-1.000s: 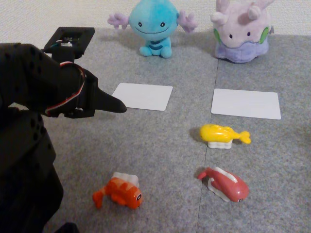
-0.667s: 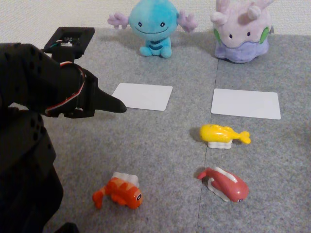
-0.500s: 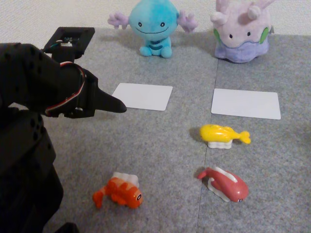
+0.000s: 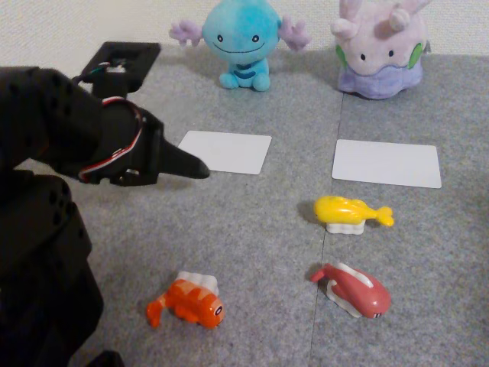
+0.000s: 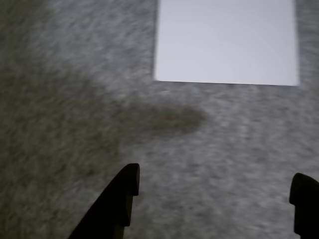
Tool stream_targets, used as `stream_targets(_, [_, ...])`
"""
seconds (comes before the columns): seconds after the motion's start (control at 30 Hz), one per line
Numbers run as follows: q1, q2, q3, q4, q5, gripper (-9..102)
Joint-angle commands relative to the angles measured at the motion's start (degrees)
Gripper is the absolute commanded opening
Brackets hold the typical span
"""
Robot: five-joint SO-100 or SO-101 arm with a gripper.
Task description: Wooper wants to eat egg sudhi, and Goomy wants to eat shrimp sushi
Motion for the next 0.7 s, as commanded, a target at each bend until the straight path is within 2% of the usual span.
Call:
stream_targets(0.0, [4.04, 0.62, -6.15, 2.9, -0.18, 35])
stream_targets(0.4, [8.79, 0.53, -38.85, 35.07, -6.86, 35])
stream_targets(0.53, [15.64, -0.35, -46.05, 39.2, -5.89, 35])
stream_targets(0.67, [23.47, -0.35, -47.81, 37.35, -1.58, 35])
